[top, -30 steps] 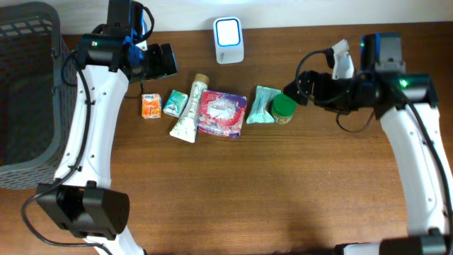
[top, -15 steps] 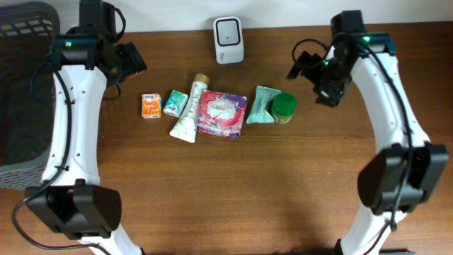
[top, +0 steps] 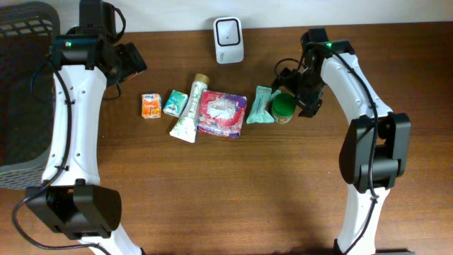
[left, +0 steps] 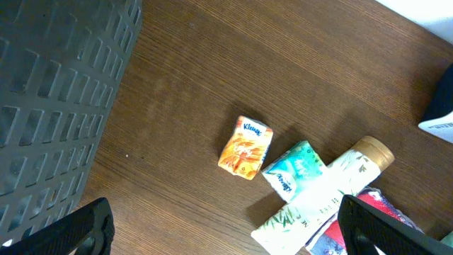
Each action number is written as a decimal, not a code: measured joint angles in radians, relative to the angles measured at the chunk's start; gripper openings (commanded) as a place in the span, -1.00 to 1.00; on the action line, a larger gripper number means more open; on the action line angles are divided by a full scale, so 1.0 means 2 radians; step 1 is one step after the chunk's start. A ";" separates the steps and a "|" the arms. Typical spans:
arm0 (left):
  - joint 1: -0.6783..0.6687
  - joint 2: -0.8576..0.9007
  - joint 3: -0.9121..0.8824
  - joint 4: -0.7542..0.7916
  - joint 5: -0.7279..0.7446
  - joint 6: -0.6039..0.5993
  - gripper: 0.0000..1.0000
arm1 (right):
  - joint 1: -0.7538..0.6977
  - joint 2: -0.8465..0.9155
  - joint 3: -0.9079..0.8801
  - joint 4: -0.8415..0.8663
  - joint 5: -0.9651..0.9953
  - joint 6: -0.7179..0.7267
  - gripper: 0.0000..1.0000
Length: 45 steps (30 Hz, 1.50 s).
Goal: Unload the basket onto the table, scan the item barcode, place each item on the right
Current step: 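Reach the right gripper to the green-capped jar and grasp it, then lift the jar with the right gripper and hold it at the scanner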
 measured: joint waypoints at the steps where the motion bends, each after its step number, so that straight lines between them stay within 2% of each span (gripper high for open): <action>1: 0.000 0.000 0.000 0.000 0.000 0.000 0.98 | 0.000 0.000 0.000 -0.001 0.001 0.000 0.98; 5: 0.000 0.000 0.000 0.000 0.000 0.000 0.99 | 0.012 0.000 -0.006 -0.001 0.024 -0.003 0.96; 6: 0.000 0.000 0.000 0.000 0.000 0.000 0.99 | 0.016 0.000 -0.008 0.000 0.026 -0.003 0.91; 8: 0.000 0.000 0.000 0.000 0.000 0.000 0.98 | 0.023 0.000 -0.011 0.002 0.035 -0.005 0.69; 10: 0.000 0.000 0.000 0.000 0.000 0.000 0.98 | 0.025 0.000 -0.013 0.003 0.045 -0.008 0.62; 15: 0.000 0.000 0.000 0.000 0.000 0.000 0.98 | 0.026 0.000 -0.015 0.003 0.056 -0.009 0.62; 17: 0.000 0.000 0.000 0.000 0.000 0.000 0.98 | 0.026 0.000 -0.015 0.003 0.057 -0.009 0.53; 22: 0.000 0.000 0.000 0.000 0.000 0.000 0.98 | 0.026 0.000 -0.015 0.003 0.060 -0.010 0.51; 24: 0.000 0.000 0.000 0.000 0.000 0.000 0.98 | 0.026 0.000 -0.016 0.003 0.060 -0.013 0.28; 28: 0.000 0.000 0.000 0.000 0.000 0.000 0.98 | 0.026 0.000 -0.016 -0.001 0.056 -0.021 0.27; 32: 0.000 0.000 0.000 0.000 -0.001 0.000 0.98 | 0.021 0.009 0.030 -0.050 0.010 -0.047 0.27; 37: 0.000 0.000 0.000 -0.001 -0.001 0.000 0.98 | 0.017 0.013 0.162 -0.126 -0.042 -0.075 0.27; 38: 0.000 0.000 0.000 0.001 -0.002 0.000 0.98 | 0.017 0.012 0.190 -0.133 -0.062 -0.078 0.18; 45: 0.000 0.000 0.000 0.000 -0.002 0.000 0.98 | 0.016 0.012 0.217 -0.081 -0.302 -0.060 0.18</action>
